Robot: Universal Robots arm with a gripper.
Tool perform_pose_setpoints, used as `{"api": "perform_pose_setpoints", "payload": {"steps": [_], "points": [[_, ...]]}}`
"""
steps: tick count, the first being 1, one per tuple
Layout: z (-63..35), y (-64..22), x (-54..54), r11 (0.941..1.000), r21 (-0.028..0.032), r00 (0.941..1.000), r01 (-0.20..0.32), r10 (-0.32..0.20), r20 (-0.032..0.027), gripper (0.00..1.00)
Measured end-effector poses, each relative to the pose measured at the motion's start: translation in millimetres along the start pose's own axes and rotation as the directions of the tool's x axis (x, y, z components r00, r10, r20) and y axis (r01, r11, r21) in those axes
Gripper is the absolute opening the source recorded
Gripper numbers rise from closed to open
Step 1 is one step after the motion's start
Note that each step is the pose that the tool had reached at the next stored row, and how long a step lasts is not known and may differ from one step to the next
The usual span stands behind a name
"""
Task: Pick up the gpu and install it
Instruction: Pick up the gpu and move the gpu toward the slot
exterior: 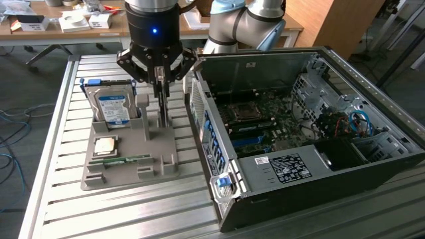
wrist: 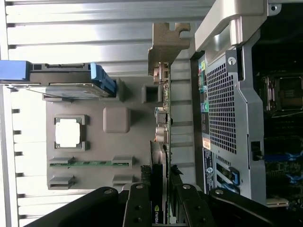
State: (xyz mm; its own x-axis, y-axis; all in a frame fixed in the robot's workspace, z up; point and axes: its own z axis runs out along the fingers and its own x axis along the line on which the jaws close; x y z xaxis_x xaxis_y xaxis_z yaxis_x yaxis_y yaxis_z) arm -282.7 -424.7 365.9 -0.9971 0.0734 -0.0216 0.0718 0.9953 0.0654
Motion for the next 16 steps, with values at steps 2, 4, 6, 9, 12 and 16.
{"api": "perform_pose_setpoints", "payload": {"steps": [2,4,6,9,12,16], "points": [[-4.1,0.3,-0.1,1.0,-0.0005,1.0,0.0,0.0,0.0,0.26],[-8.1,0.5,-0.2,1.0,-0.001,1.0,0.0,0.0,-0.0001,0.26],[-12.4,0.8,-0.3,1.0,-0.0014,1.0,0.0,0.0,-0.0002,0.26],[-18.4,1.2,-0.5,1.0,-0.0022,1.0,0.0,0.0,-0.0003,0.26],[-24.5,1.6,-0.7,1.0,-0.0032,1.0,0.0,0.0,-0.0003,0.26],[-32.7,2.2,-0.9,1.0,-0.0045,1.0,0.0,0.0,-0.0003,0.26]]}}
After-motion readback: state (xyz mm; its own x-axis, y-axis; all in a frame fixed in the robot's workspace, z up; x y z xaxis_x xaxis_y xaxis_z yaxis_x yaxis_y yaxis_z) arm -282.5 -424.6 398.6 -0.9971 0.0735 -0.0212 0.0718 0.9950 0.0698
